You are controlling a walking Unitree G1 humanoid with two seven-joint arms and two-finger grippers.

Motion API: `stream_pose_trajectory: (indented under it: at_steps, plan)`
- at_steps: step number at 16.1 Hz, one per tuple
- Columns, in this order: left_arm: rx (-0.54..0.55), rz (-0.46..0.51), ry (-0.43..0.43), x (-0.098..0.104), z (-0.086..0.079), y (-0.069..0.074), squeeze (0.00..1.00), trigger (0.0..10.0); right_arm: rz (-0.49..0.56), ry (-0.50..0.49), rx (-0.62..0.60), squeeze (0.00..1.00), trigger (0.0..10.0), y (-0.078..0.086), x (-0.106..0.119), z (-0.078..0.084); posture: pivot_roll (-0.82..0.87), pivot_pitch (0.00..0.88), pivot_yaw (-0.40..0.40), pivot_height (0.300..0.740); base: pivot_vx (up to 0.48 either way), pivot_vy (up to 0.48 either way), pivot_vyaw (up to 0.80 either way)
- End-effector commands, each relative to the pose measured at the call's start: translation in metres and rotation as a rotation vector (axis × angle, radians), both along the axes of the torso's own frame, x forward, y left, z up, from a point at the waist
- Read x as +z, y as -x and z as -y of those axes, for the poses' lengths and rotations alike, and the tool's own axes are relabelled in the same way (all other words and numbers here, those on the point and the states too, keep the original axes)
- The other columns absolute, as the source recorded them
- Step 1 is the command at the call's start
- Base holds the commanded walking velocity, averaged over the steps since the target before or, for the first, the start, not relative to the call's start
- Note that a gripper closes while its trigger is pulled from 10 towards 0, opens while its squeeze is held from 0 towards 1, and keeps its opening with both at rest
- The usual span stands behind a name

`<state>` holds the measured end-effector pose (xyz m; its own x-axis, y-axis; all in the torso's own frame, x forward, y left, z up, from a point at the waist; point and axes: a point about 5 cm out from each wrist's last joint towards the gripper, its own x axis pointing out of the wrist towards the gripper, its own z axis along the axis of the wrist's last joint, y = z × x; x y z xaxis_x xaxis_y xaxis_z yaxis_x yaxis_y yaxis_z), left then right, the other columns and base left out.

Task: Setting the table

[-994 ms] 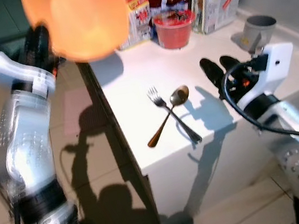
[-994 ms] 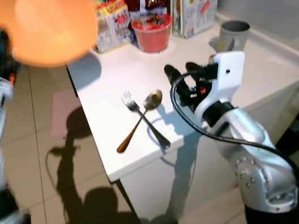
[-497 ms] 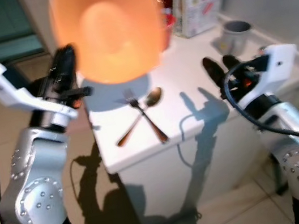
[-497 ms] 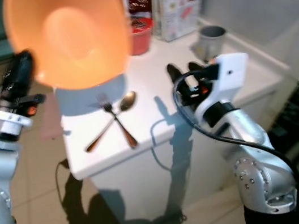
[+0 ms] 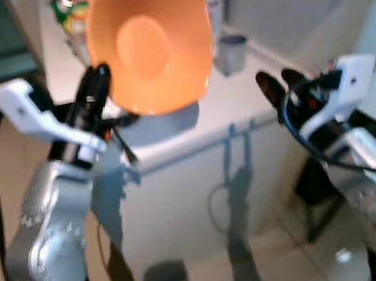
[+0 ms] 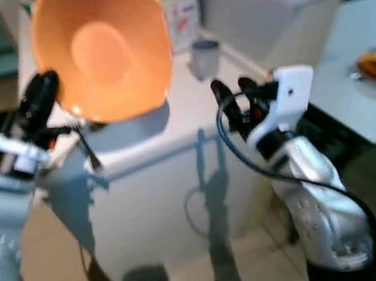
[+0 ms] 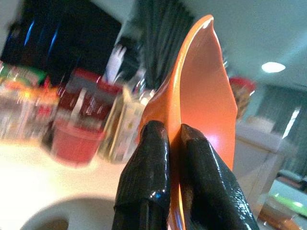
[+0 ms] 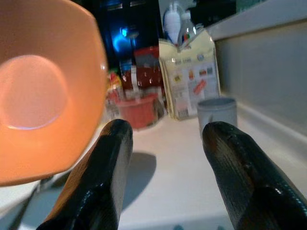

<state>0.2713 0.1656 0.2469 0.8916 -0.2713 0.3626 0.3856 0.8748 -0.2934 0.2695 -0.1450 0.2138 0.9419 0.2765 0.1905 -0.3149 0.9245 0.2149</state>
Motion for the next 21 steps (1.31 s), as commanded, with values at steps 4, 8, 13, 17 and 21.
stream_pose_trajectory:
  at_steps: [4,8,13,17,21]
  plan:
    - [0.137,-0.039,-0.139,-0.009,0.006,-0.021,0.00,10.0,0.020,0.111,-0.134,0.00,10.0,-0.006,-0.003,0.010,-0.02,0.000,0.007,0.740,0.000,-0.480,0.12]
    - [0.222,-0.122,-0.250,-0.038,0.012,-0.031,0.00,10.0,0.012,0.150,-0.157,0.00,10.0,-0.007,-0.010,0.012,-0.04,0.000,0.023,0.740,0.000,-0.480,0.80]
    - [0.267,-0.096,-0.295,-0.039,0.014,-0.035,0.00,10.0,0.008,0.172,-0.167,0.00,10.0,-0.009,-0.017,0.010,-0.04,0.000,0.014,0.740,0.000,-0.480,0.80]
    - [0.270,-0.062,-0.295,-0.036,0.021,-0.038,0.00,10.0,0.017,0.183,-0.177,0.00,10.0,-0.012,-0.016,0.013,-0.04,0.000,0.011,0.740,0.000,-0.480,0.80]
    - [0.257,-0.035,-0.273,-0.031,0.022,-0.037,0.00,10.0,0.030,0.157,-0.192,0.00,10.0,-0.011,-0.015,0.015,-0.05,0.000,0.010,0.740,0.000,-0.480,0.40]
